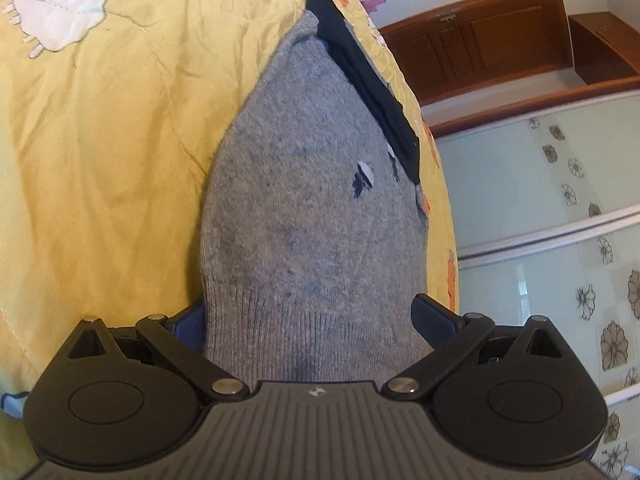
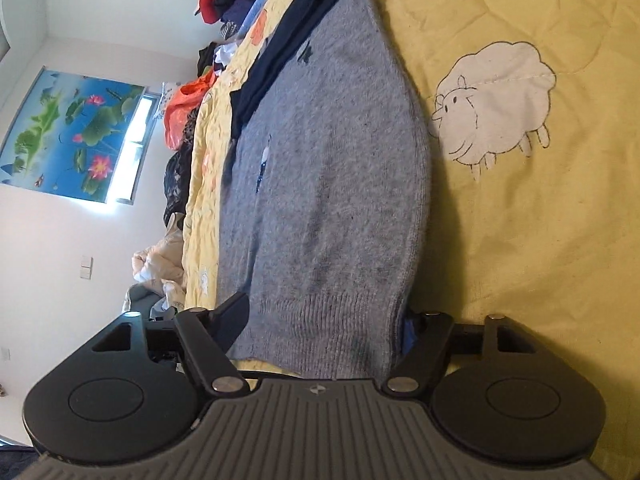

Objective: Fold small clothes
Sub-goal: 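Grasp the sweater hem with both grippers and lift it toward the collar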

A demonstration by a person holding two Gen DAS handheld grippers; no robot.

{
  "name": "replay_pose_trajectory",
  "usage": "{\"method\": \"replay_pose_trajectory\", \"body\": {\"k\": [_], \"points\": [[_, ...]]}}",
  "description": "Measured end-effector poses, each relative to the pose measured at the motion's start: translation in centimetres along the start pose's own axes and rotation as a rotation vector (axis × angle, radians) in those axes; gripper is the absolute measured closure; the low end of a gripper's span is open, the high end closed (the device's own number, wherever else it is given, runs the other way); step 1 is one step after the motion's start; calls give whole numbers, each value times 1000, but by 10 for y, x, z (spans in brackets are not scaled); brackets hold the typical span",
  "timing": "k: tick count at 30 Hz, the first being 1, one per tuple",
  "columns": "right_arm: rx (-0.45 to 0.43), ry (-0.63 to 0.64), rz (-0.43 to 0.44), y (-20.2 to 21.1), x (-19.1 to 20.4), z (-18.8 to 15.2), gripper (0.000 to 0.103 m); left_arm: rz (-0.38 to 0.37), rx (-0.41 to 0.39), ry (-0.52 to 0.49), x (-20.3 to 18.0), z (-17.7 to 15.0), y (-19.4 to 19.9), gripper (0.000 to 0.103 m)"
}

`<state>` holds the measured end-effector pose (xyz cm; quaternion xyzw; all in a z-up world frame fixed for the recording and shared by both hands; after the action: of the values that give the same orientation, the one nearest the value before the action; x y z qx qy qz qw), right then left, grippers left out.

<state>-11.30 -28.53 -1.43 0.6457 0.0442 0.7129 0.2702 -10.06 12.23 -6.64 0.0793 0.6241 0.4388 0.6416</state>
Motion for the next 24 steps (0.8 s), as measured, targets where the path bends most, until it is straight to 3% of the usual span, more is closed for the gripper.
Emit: {"method": "replay_pose_trajectory", "body": {"k": [6,8,9,10,12,14,22,23,24], "points": [[-21,-61,44,-1,-12,7,52,-19,15,-21,-6,-6,-6,1],[-4,-62,34,-5,-16,8,63,-5,22,-42,-8,-7,-7,4],[6,-62,29,-6,-17,7,66,17,26,-53,-8,-7,-7,16],[13,-65,24,-6,-20,8,73,51,34,-67,-6,-8,-9,42],[16,-93,21,-2,-29,7,84,111,54,-73,1,-7,-11,65],[15,-119,15,1,-38,6,96,111,72,-61,5,-4,-12,66],[23,-136,52,4,-38,3,94,125,94,-121,-1,-3,-14,67],[25,-135,53,4,-38,3,94,134,93,-125,-1,-2,-14,69],[29,-133,52,4,-37,3,93,153,94,-133,0,-2,-16,79]]}}
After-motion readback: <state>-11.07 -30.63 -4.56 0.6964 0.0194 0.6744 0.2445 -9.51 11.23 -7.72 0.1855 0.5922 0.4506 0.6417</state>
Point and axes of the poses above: each gripper's, at about its wrist camera, not at the fingertips, and y roughly against the way its jaws point, x to its left, z to its top, the point moved 9 cm from there along -y, roughly the way its jaws point, and after that the axes turned 9 degrees about z, right-handed, at the moved point
